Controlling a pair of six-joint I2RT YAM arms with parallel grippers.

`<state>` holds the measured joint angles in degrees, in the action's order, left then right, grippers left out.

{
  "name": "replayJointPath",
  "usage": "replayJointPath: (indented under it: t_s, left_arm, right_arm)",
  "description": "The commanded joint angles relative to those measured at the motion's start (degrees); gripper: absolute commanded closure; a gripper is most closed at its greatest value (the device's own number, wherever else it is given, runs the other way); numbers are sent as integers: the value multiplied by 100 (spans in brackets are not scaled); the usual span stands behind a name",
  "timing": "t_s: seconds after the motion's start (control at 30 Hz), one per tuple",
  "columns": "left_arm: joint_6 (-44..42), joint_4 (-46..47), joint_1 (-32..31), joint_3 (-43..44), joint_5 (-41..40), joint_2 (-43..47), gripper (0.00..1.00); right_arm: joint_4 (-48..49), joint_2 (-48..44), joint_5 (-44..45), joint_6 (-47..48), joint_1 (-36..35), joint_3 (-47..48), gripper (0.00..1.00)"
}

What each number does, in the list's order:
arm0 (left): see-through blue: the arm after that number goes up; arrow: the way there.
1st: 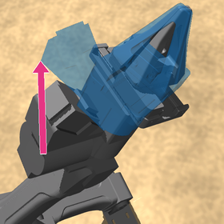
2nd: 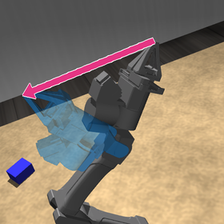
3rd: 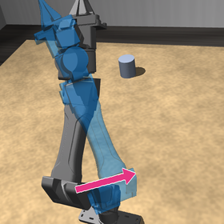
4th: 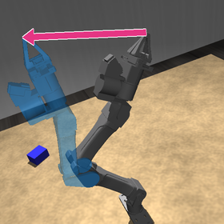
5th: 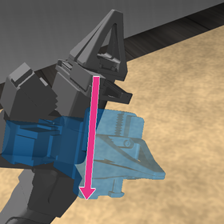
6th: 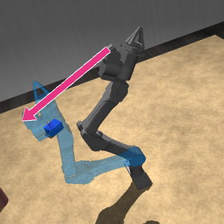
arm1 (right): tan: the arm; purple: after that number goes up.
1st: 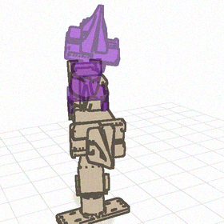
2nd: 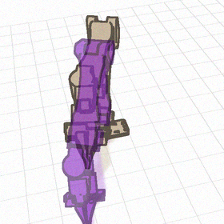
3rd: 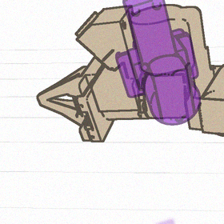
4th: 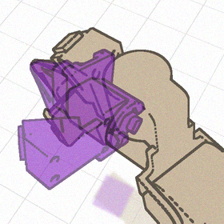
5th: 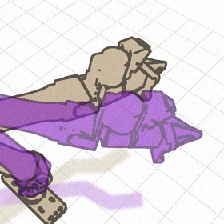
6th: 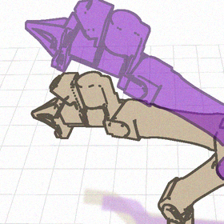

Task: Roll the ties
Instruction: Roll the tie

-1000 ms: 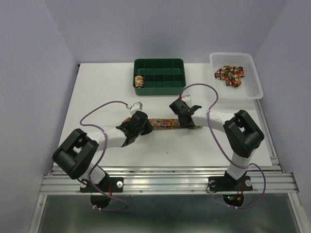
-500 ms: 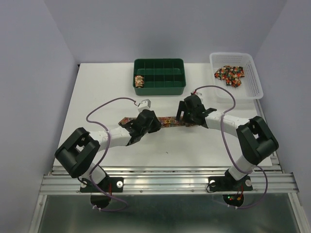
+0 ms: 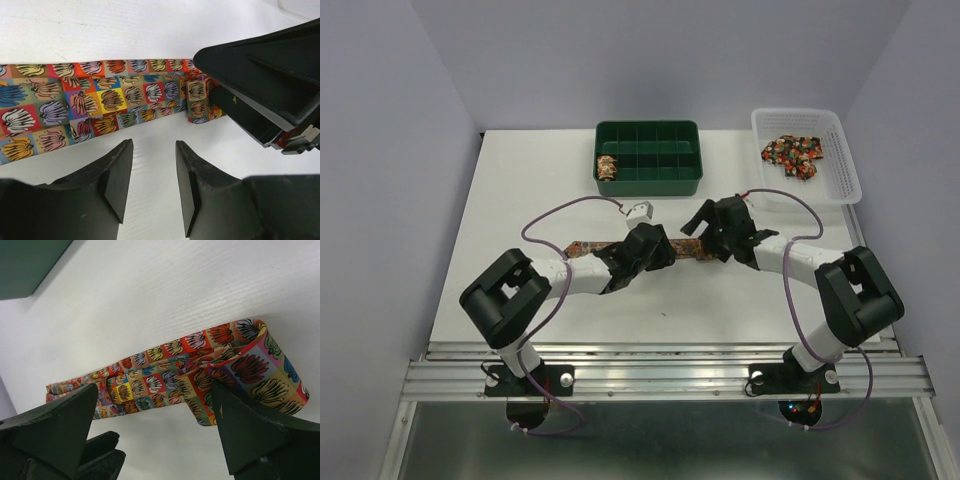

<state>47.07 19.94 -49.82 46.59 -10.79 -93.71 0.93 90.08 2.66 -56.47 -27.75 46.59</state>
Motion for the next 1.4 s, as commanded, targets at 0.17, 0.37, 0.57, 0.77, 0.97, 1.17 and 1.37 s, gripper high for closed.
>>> replayJointPath:
  t_s: [0.17,0.37,0.57,0.77,0.97,1.17,1.37]
  left_arm:
    - [13,527,-54,614,-11,-472,45]
    - [-189,756,-106,878,182,-832,45]
    - [-303,757,-133,1203,261,-1158,46]
    - [-391,713,-150,1335,340,-1369,46]
    - [-418,669,-151,1563,358,-1658,49]
    - [-409,669,-159,1660,367,-1756,51]
    - [-409,633,-159,1810,393,-1975,62]
  right_arm:
    - [118,-272,-239,-945,164,-334,0]
    - [355,-377,-239,-1199,270,-466,0]
    - [592,-456,-319,-1490,366,-642,0]
    - [663,-597,24,-1648,437,-739,0]
    - [768,-580,-80,-1675,463,-730,0]
    - [865,-439,-177,-1683,463,-660,0]
    - [962,-430,-239,-1684,463,-642,0]
